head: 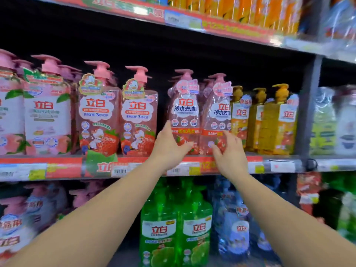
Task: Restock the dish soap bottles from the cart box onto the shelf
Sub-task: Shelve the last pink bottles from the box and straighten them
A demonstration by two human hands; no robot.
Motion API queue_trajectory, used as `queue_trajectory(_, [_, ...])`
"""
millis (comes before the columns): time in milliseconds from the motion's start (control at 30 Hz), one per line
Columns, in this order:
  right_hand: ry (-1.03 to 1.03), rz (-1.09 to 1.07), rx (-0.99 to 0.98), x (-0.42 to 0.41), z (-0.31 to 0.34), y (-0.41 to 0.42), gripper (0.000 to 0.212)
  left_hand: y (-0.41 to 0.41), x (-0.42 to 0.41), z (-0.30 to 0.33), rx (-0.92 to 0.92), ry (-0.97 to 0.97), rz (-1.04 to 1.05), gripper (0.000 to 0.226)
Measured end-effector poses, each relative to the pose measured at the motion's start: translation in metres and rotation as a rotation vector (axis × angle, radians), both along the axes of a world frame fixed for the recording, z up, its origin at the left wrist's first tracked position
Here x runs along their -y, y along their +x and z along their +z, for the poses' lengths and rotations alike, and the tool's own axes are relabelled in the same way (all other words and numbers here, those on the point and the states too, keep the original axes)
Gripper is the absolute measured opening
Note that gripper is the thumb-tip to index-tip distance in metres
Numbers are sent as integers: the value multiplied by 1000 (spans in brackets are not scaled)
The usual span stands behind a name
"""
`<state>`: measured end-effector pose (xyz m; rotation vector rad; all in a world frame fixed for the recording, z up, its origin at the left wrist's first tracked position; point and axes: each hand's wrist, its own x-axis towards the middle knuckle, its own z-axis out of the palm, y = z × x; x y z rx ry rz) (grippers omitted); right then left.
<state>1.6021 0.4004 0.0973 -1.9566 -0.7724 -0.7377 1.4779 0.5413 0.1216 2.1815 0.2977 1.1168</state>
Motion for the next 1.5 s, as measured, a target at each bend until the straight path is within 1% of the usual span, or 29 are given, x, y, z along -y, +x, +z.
queue_trajectory(67, [13, 10, -95, 14, 6, 12, 67, 16, -5, 4, -21, -160, 7, 114])
queue_trajectory(167, [-4, 51, -212, 27, 19, 27, 79, 30, -9, 18, -31, -273, 55, 128])
queue_trajectory(333, [-40, 242, -388, 22, 40, 63, 97, 47, -15, 25, -120, -320, 141, 145])
queue_trajectory(433, [-62, 328, -443, 14, 45, 81, 99, 57, -11, 20, -145, -287, 240, 150])
queue_trajectory(533, [-175, 373, -439, 11, 45, 98, 95, 63, -4, 19, -134, -259, 353, 150])
queue_trajectory(600, [-242, 407, -420, 12, 46, 107, 90, 66, 0, 19, -112, -256, 414, 146])
queue_trajectory(700, [-274, 435, -365, 13, 44, 117, 83, 66, 10, 19, -91, -219, 516, 128])
queue_trajectory(800, [-316, 414, -296, 14, 44, 124, 86, 64, 22, 22, -109, -182, 604, 110])
queue_trajectory(967, [-374, 498, -277, 19, 47, 131, 81, 56, 21, 20, -107, -156, 574, 105])
queue_trajectory(1100, [-372, 562, -310, 24, 48, 131, 77, 47, 14, 20, -119, -155, 526, 100])
queue_trajectory(1133, [-368, 574, -323, 24, 47, 132, 78, 47, 14, 20, -115, -169, 505, 102])
queue_trajectory(1200, [-338, 593, -341, 23, 44, 132, 81, 52, 14, 19, -64, -207, 466, 116])
queue_trajectory(1300, [-324, 581, -345, 24, 44, 130, 81, 68, 18, 19, 29, -213, 506, 131])
queue_trajectory(1367, [-318, 571, -338, 24, 43, 128, 77, 77, 20, 18, 48, -196, 576, 133])
queue_trajectory(1500, [-316, 546, -324, 25, 43, 126, 77, 81, 18, 19, 0, -145, 675, 123])
